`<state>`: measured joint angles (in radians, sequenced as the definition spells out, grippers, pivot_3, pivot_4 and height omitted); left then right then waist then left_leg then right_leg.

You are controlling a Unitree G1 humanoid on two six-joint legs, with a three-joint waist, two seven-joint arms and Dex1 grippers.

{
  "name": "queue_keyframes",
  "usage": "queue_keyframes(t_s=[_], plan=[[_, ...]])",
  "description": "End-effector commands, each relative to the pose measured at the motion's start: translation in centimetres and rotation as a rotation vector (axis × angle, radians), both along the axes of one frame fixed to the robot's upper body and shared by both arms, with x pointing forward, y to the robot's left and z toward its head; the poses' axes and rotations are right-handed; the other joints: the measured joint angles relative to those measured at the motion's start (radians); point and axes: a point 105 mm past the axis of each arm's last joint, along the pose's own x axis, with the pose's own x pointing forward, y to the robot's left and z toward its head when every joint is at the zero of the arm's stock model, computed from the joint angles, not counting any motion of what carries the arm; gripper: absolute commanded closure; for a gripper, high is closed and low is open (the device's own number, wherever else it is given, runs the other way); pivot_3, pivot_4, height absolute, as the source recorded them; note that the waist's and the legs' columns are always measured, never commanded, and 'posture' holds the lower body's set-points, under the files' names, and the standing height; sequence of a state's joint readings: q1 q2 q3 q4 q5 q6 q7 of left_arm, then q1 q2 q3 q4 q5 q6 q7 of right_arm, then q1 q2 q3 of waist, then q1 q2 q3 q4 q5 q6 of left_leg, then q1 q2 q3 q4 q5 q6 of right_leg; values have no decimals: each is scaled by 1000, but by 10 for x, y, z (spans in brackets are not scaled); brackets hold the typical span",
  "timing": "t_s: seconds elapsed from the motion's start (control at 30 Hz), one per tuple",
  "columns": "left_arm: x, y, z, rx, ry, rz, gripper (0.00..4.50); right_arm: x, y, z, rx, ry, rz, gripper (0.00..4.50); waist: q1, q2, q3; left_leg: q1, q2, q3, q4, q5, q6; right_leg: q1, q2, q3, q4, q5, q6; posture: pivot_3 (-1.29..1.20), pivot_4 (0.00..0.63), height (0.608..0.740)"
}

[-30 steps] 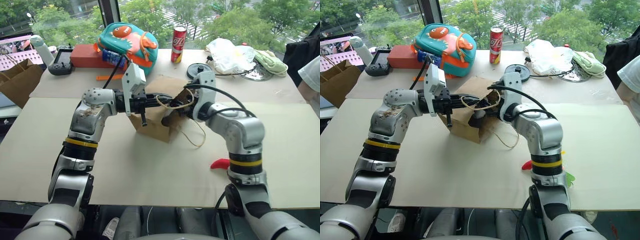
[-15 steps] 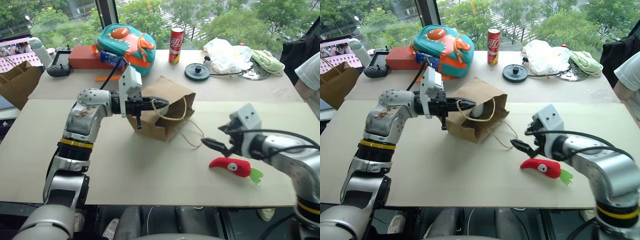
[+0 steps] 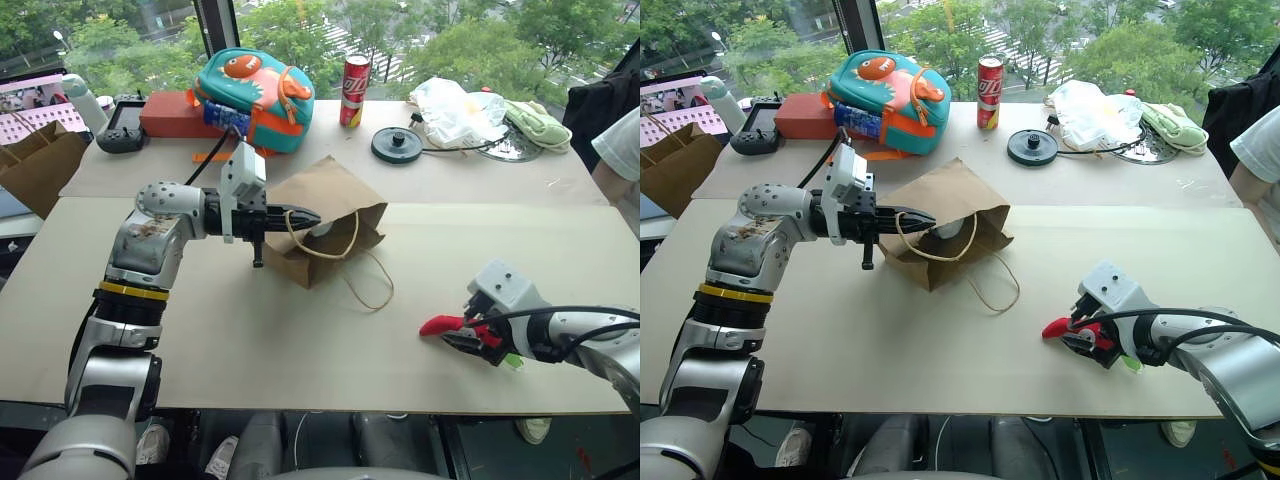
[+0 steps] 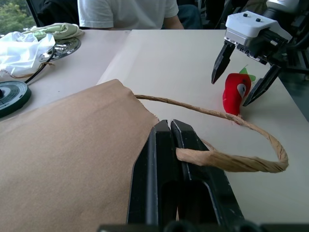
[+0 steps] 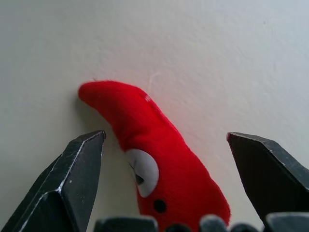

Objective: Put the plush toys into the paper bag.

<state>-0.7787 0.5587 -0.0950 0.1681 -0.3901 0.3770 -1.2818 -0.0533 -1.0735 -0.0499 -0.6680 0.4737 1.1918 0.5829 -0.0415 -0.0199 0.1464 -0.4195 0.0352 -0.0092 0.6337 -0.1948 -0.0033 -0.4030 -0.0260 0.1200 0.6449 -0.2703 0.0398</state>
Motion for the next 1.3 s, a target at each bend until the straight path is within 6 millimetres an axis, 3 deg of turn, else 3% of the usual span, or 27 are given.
queue_keyframes(t_s=[0.03, 0.13, 0.27, 0.4, 0.63, 0.9, 1.0, 1.3], plan=[[4, 1, 19, -37, -61, 27, 4500, 3, -1, 2, -38, -38, 21, 816, 0, 0, 0, 0, 0, 0, 0, 0, 0, 0, 0, 0, 0, 0, 0, 0, 150, 733], [4, 1, 20, -41, -61, 34, 4500, 1, 3, 1, -19, -33, 37, 1616, 0, 0, 0, 0, 0, 0, 0, 0, 0, 0, 0, 0, 0, 0, 0, 0, 150, 733], [6, 1, 20, -46, -62, 44, 4500, 0, 4, 1, -12, -31, 40, 3155, 0, 0, 0, 0, 0, 0, 0, 0, 0, 0, 0, 0, 0, 0, 0, 0, 150, 733], [8, 1, 24, -69, -59, 63, 4500, 5, 16, 16, 83, -88, 59, 4439, 0, 0, 0, 0, 0, 0, 0, 0, 0, 0, 0, 0, 0, 0, 0, 0, 150, 733], [15, -1, 36, -149, -29, 99, 4500, 19, 67, 67, 373, -253, 158, 4439, -1, 0, 0, 0, 0, -1, 1, 0, 0, 0, 0, 0, 1, 0, 0, 0, 150, 733], [14, -2, 36, -149, -25, 93, 4500, 65, 117, 78, 414, -334, 107, 4439, -2, 0, 0, -1, 0, -1, 1, 0, 0, -1, 0, 0, 2, 2, -3, 0, 150, 733], [13, -4, 36, -148, -24, 87, 4500, 81, 142, 91, 423, -371, 134, 4439, -2, 0, 0, -1, 0, -1, 1, 0, 0, -2, 0, 0, 2, 2, -3, 0, 150, 733], [12, -8, 33, -146, -20, 74, 4500, 101, 193, 109, 423, -398, 226, 4439, -2, 1, 0, -2, 0, -1, 0, 0, 0, -2, 0, -2, 3, 2, -4, 0, 150, 733]])
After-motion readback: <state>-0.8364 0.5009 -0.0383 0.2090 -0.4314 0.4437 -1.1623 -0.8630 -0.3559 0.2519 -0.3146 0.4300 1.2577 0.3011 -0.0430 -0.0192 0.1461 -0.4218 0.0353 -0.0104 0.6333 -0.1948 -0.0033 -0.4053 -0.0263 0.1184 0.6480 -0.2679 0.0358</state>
